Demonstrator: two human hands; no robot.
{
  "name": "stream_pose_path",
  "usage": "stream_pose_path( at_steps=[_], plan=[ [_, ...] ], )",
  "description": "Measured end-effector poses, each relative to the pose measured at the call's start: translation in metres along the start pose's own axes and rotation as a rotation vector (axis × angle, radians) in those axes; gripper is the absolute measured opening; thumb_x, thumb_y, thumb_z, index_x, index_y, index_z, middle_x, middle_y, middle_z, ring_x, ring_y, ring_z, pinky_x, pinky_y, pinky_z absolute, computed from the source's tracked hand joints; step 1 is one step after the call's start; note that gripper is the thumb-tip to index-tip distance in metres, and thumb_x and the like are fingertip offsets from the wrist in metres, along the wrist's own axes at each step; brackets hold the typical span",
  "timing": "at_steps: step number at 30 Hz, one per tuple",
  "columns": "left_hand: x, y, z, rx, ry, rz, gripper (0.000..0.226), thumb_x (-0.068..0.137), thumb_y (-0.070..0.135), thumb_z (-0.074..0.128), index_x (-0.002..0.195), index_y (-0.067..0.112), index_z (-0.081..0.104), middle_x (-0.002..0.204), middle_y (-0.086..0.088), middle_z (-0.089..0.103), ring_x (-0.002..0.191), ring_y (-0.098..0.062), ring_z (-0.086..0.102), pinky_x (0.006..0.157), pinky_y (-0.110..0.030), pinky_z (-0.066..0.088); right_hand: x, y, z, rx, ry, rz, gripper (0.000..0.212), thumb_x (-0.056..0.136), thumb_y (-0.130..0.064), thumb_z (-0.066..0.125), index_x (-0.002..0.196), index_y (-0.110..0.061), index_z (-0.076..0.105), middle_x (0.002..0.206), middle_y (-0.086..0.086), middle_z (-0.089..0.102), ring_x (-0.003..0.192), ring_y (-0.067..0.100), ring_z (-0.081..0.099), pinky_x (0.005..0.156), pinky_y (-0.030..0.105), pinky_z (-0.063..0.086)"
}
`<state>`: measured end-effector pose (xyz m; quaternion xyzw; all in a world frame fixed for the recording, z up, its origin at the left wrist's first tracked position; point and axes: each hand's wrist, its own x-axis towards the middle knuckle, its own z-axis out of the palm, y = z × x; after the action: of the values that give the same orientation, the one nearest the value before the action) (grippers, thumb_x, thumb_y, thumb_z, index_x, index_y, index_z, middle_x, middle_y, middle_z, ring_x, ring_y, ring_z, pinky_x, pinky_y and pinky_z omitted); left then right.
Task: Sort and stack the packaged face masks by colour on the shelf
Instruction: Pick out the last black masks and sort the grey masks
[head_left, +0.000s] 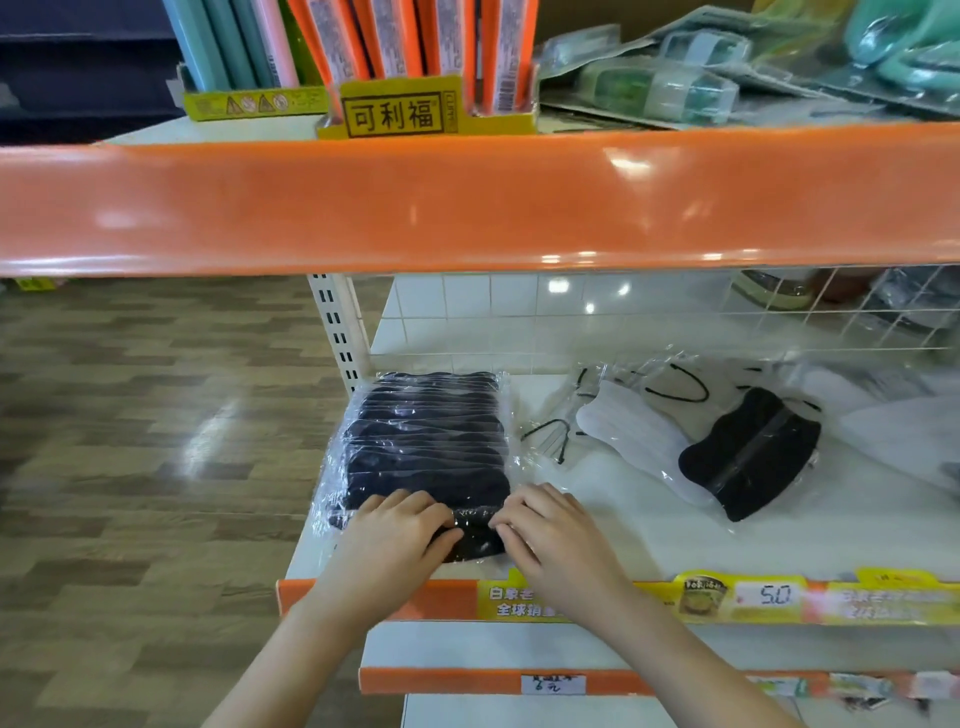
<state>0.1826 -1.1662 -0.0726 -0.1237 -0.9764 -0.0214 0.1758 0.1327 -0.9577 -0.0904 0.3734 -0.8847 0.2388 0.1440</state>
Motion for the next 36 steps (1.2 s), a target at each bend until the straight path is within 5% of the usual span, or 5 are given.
stream_pose_path(
  at_steps=[13,21,26,30,36],
  plan=[
    [0.086,0.123,0.041,-0.074,0.108,-0.050,0.021,0.078,0.023,0.046,0.065,0.019,0.062,0.061,0.004,0.056,0.057,-0.020,0.056,0.049,-0.028,0.044,-0.049,0.107,-0.069,-0.222,0.094,0.120,0.027,0.087,-0.028,0.043,0.090,-0.022,0.069,0.094,-0.008,0.062,0.083,0.013,0.059,0.069,0.028,0.047],
    [0.134,0.187,0.056,-0.088,0.066,0.043,0.029,0.075,0.028,0.038,0.070,0.021,0.066,0.066,0.005,0.057,0.061,-0.019,0.058,0.047,-0.029,0.045,-0.075,0.172,-0.100,-0.310,0.106,0.222,0.020,0.077,-0.021,0.065,0.096,-0.018,0.069,0.097,-0.004,0.063,0.088,0.019,0.063,0.072,0.033,0.055],
    [0.151,0.222,0.067,-0.158,0.002,0.073,0.028,0.074,0.029,0.039,0.077,0.022,0.066,0.075,0.006,0.060,0.069,-0.017,0.060,0.053,-0.025,0.046,-0.092,0.201,-0.112,-0.310,0.101,0.259,0.047,0.058,-0.007,0.080,0.103,-0.017,0.068,0.115,0.004,0.061,0.106,0.023,0.052,0.079,0.040,0.053],
    [0.163,0.243,0.074,-0.148,-0.016,0.106,0.021,0.064,0.033,0.069,0.082,0.022,0.069,0.082,0.006,0.063,0.073,-0.015,0.063,0.055,-0.022,0.048,-0.101,0.220,-0.118,-0.306,0.082,0.223,0.053,0.059,-0.006,0.078,0.110,-0.015,0.064,0.125,0.008,0.058,0.115,0.022,0.043,0.079,0.042,0.053],
    [0.172,0.262,0.086,-0.089,-0.031,0.004,0.038,0.067,0.050,0.069,0.091,0.020,0.070,0.092,0.003,0.068,0.084,-0.018,0.067,0.064,-0.027,0.052,-0.101,0.234,-0.122,-0.304,0.068,0.223,0.046,0.057,-0.018,0.078,0.102,-0.017,0.071,0.110,0.000,0.068,0.099,0.021,0.066,0.077,0.035,0.055]
  ],
)
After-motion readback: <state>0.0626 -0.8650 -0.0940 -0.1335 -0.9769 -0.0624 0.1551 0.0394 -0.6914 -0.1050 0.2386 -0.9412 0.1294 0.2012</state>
